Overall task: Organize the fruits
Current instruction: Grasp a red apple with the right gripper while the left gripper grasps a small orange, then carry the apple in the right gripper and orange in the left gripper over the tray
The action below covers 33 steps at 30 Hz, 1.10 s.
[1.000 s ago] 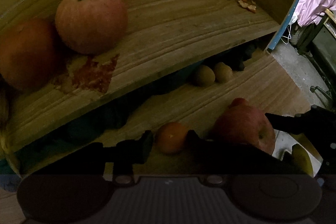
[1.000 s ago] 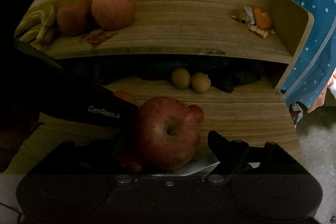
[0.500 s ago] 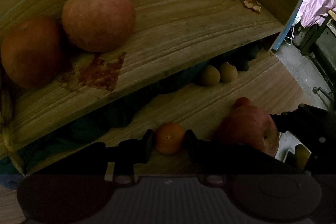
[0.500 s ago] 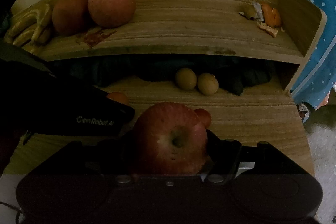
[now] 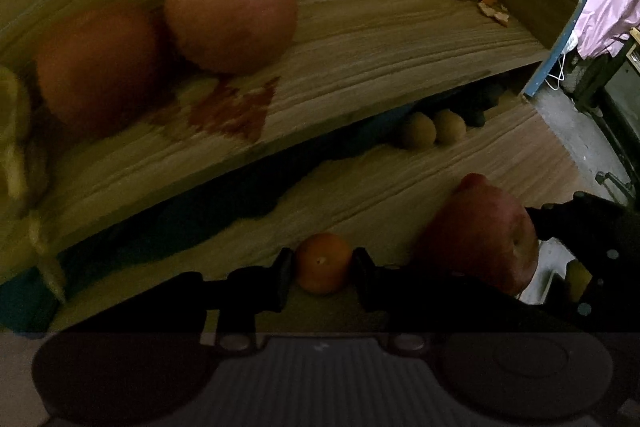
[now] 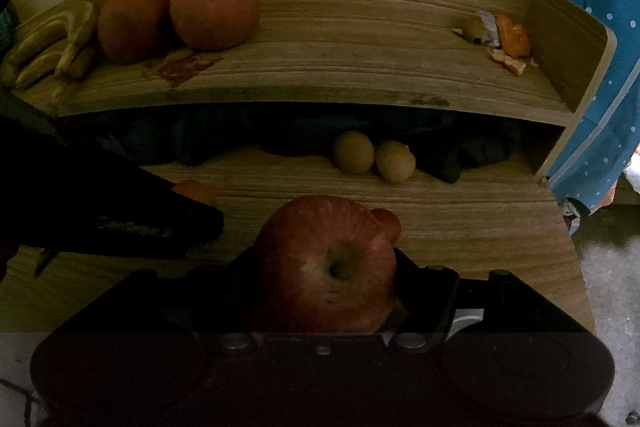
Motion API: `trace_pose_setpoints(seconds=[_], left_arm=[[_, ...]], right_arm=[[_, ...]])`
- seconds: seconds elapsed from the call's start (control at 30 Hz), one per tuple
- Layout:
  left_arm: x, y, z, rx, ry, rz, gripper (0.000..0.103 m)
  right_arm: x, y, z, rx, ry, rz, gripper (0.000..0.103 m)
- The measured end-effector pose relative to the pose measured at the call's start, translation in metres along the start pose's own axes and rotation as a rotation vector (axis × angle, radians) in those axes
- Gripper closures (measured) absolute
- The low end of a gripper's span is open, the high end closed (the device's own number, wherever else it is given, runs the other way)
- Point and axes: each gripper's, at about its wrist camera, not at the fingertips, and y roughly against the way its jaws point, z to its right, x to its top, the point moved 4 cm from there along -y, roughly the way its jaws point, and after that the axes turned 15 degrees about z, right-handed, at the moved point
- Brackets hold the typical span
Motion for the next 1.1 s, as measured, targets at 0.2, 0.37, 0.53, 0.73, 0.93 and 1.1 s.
trace_pose_setpoints(seconds=[0.2,0.37,0.53,0.73,0.93,1.1], left_arm=[[-0.005,0.013,-0.013,0.005,0.036,-0.001,0.069],[-0.006,0.026,-0.021,0.011,0.045,0.012,0.069],[-0.009,0.040,-0.027,0.006,0.058,0.014,0.069],[-0.012,0.057,-0.033,-0.013,0.044,0.024,0.069],[-0.018,0.071,-0.032,-0.045,0.019,0.031,0.069],[-0.027,0.081,-0.022,-0.092,-0.016,0.021,0.069]], right_arm=[[0.002,0.010,-0.011,0.014,0.004,0.019,0.034],[0.005,0.018,-0.023,0.023,0.019,0.032,0.034],[0.004,0.034,-0.032,0.007,0.015,0.042,0.034],[-0.001,0.059,-0.036,-0.036,-0.019,0.056,0.034],[-0.005,0.087,-0.040,-0.084,-0.043,0.082,0.034],[-0.014,0.114,-0.041,-0.125,-0.075,0.087,0.034]])
